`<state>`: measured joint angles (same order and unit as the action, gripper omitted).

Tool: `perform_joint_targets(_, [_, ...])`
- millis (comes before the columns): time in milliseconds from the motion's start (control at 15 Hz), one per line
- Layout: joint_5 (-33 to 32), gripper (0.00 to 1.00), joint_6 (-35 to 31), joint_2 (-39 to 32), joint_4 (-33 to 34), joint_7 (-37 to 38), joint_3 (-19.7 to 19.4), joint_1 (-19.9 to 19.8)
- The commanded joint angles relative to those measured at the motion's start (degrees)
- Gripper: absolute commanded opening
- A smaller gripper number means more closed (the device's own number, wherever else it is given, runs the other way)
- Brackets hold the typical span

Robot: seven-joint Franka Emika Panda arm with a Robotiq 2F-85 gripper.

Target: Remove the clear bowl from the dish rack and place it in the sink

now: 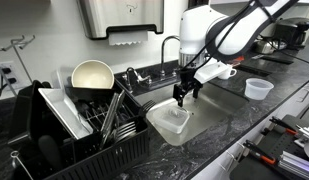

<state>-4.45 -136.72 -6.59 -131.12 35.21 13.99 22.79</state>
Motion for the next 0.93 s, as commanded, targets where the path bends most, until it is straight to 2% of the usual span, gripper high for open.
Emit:
perform_joint_targets(0, [-1.3, 1.0, 1.1, 6.8, -3.7, 0.8, 1.5, -0.7])
perform_joint_targets(333, [-0.5, 1.0, 1.6, 15.0, -7.2, 1.2, 4.0, -1.6])
perform_joint_targets(400, [-0.3, 1.0, 1.6, 12.4, -5.2, 0.3, 4.2, -2.0])
perform_joint_targets(867, [-0.2, 1.0, 1.7, 14.7, -7.0, 0.6, 4.9, -2.3])
